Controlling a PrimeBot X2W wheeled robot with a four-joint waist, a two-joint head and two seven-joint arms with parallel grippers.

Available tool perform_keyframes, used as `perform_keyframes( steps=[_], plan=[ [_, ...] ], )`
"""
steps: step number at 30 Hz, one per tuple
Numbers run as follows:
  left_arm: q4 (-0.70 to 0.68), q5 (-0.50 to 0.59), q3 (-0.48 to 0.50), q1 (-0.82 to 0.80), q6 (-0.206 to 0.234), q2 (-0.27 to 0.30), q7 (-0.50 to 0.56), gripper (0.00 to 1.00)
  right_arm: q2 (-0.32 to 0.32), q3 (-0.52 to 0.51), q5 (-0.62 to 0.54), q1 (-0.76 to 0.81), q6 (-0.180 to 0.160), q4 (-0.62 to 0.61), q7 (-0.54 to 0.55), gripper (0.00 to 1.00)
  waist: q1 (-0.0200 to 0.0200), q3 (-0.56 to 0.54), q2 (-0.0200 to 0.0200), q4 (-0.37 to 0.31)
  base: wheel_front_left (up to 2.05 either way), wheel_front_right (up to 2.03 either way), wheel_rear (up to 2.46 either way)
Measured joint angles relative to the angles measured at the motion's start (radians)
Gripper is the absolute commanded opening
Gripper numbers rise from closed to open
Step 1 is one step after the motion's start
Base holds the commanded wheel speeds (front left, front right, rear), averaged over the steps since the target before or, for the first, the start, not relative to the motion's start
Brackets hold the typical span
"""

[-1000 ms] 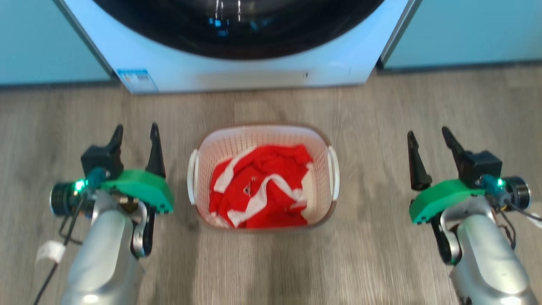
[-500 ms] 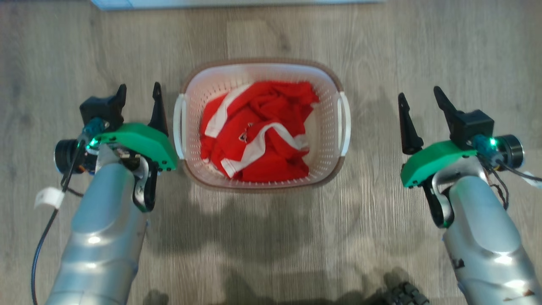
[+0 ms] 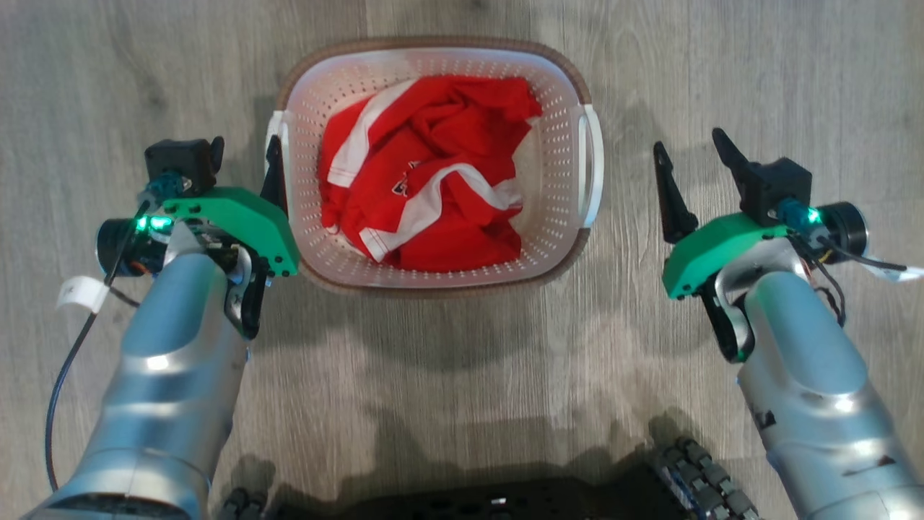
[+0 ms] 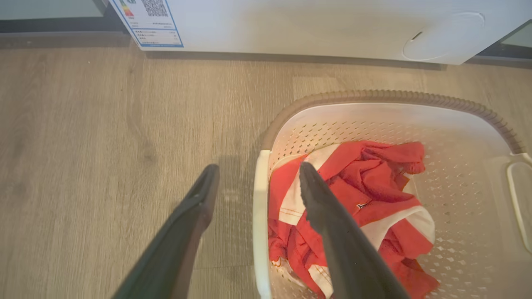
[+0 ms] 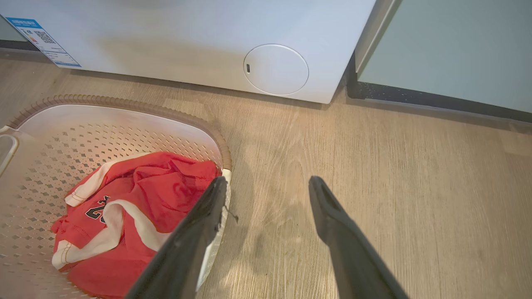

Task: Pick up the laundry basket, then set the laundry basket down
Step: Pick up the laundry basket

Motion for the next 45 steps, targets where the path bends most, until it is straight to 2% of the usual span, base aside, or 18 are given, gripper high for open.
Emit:
perform_keyframes(
  steps=[16, 27, 45],
  plan=[
    [0.135, 0.0, -0.006, -0.089, -0.044, 0.0, 0.0, 1.0, 0.019, 0.125, 0.036, -0.097, 0.0, 0.089, 0.0, 1.0, 0.0, 0.109, 0.0, -0.022, 0.0, 0.0, 0.0],
    [0.23, -0.009, -0.012, -0.182, -0.062, 0.006, 0.0, 1.0, 0.02, 0.176, 0.051, -0.175, 0.0, 0.143, 0.0, 1.0, 0.0, 0.183, 0.0, -0.029, 0.0, 0.0, 0.0],
    [0.275, -0.027, -0.039, -0.259, -0.087, 0.012, 0.0, 1.0, 0.021, 0.261, 0.142, -0.276, 0.0, 0.275, 0.0, 1.0, -0.0001, 0.251, -0.0001, -0.012, 0.0, 0.0, 0.0]
  ],
)
